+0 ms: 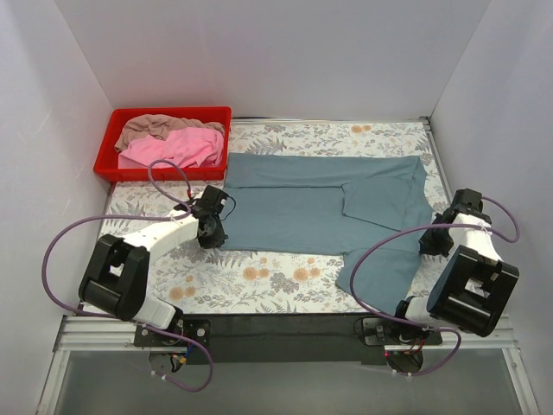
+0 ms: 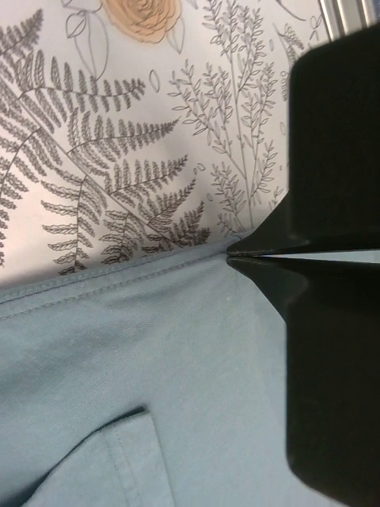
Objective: Fold and stack the t-shirts
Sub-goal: Fold the tshirt
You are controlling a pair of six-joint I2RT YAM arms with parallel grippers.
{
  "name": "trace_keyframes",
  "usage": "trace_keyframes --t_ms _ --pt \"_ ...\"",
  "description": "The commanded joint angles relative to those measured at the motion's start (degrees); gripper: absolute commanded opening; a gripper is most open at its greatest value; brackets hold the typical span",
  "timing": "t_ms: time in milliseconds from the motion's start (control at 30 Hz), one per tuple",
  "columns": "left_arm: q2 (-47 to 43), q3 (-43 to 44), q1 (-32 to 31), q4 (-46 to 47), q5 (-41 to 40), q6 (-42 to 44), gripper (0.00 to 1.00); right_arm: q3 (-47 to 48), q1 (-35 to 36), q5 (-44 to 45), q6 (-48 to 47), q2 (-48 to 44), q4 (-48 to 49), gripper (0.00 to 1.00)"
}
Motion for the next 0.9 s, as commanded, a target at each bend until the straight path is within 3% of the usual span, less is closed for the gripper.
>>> trace_keyframes --t_ms 0,333,867 --pt "-5.0 -0.5 0.4 -3.4 0.7 -1.3 0.00 0.1 -0.7 1.3 -1.3 -3.8 -3.5 0.01" --pt "-2.3 8.0 3.6 -5.8 3.4 0.1 0.00 7.8 -0.7 -9.2 1.5 -3.2 -2.8 0.01" --pt "15.2 26.7 10.4 -3.7 5.6 1.3 0.00 28.8 1.1 -15.8 4.4 16.1 0.8 0.01"
